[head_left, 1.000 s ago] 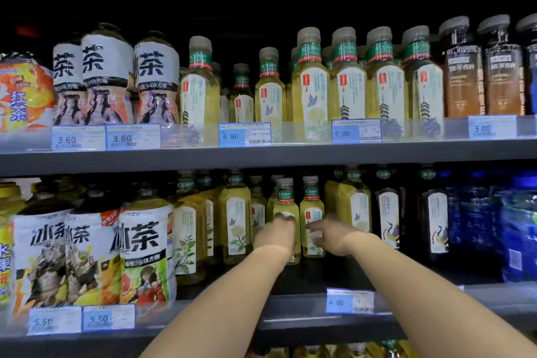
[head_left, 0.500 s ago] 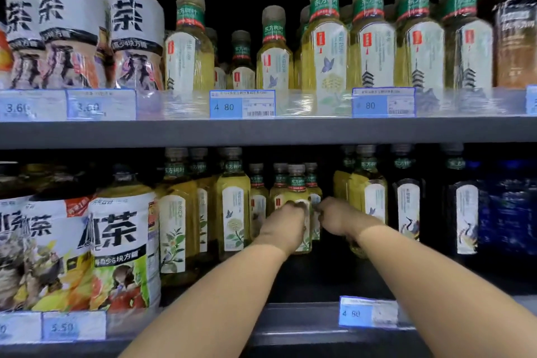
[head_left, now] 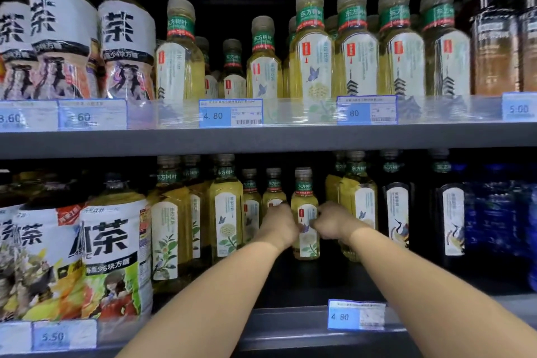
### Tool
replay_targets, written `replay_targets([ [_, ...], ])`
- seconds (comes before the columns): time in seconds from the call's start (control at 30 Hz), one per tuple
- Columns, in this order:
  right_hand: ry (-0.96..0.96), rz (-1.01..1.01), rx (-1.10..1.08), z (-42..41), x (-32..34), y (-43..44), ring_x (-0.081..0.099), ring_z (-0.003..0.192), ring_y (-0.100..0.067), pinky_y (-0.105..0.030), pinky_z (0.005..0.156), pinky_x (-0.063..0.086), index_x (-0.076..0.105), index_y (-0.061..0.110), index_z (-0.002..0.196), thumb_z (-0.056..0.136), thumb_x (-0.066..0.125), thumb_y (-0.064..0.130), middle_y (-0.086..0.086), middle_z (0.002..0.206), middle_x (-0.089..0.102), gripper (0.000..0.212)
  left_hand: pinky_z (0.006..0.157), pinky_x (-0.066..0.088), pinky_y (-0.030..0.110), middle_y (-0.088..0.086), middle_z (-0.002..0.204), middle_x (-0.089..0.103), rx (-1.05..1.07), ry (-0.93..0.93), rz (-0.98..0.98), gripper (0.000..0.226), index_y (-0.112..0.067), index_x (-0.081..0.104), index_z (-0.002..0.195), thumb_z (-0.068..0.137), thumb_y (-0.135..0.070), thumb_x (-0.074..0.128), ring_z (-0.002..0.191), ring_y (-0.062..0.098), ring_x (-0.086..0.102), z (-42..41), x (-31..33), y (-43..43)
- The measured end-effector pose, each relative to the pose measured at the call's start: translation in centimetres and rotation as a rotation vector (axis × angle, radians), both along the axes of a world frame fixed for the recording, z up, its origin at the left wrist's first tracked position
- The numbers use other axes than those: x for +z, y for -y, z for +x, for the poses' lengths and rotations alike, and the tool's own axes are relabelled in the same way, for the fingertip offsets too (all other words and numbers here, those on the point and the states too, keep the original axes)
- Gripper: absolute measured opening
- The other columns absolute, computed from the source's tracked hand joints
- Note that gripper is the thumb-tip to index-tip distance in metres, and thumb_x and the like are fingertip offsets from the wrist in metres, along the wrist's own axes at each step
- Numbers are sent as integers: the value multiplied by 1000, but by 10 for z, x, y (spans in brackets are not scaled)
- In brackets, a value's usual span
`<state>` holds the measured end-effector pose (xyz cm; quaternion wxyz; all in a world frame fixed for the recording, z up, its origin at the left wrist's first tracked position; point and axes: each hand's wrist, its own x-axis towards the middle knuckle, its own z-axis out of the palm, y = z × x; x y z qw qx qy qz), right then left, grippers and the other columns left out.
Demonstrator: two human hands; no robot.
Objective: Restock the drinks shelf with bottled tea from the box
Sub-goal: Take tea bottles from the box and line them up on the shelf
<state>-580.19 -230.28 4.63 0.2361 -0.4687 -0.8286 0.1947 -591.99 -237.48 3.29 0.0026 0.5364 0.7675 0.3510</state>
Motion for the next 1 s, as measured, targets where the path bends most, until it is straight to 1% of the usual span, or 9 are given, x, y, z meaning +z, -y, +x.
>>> replay_targets([
  [0.1,38,49,-39,2,4,0,66,84,-22,-27,65,48,64,11,89,92,56,14,-5,89,67,9,74,41,25,10,119,67,2,1,12,36,-10,66,117,89,-32,73,107,27,64,3,4,-3],
  [0.17,88,126,-102,4,4,4,65,93,-25,-27,69,45,62,10,100,95,55,13,-9,101,66,9,74,41,26,11,116,69,-10,5,5,33,-9,67,113,89,-31,74,105,27,65,6,2,-6],
  [0.23,105,199,-152,2,4,4,64,103,-27,-29,77,50,60,7,110,96,54,8,-12,113,64,16,77,46,27,10,116,69,-11,1,0,32,-9,67,114,90,-29,72,104,26,65,10,1,-10],
  [0.37,213,267,-204,5,4,1,63,110,-26,-30,87,50,59,5,116,93,58,4,-12,121,62,23,86,53,30,8,114,69,-1,-15,-15,35,-10,69,114,89,-33,72,101,26,66,15,0,-22],
  [0.43,240,266,-220,9,5,-3,64,110,-26,-29,82,49,61,6,115,91,61,3,-12,119,64,25,84,53,30,8,111,68,1,-16,-25,36,-10,68,114,87,-33,75,100,26,67,14,-1,-29],
  [0.57,231,253,-207,13,1,-4,67,102,-27,-27,70,44,63,9,102,89,59,1,-13,112,67,16,83,55,33,10,107,69,20,-80,-62,20,-10,68,107,93,-24,66,94,25,66,11,-3,-24],
  [0.67,196,253,-218,20,3,8,66,102,-29,-30,74,49,63,4,109,89,60,3,-14,112,65,20,74,47,31,11,111,65,40,-171,-102,18,-9,67,109,96,-18,60,95,27,64,11,2,-4],
  [0.83,156,262,-174,36,26,64,64,103,-29,-28,75,48,65,6,115,97,55,17,-13,112,65,24,71,53,37,9,109,66,64,-311,-141,23,-13,67,114,94,-21,57,89,27,64,30,26,65],
  [1.0,65,372,-102,70,27,154,64,81,-31,-36,77,56,68,11,94,94,54,17,-9,85,65,15,73,56,43,8,100,66,25,-441,115,17,-15,61,107,100,-23,48,90,29,64,71,34,168],
])
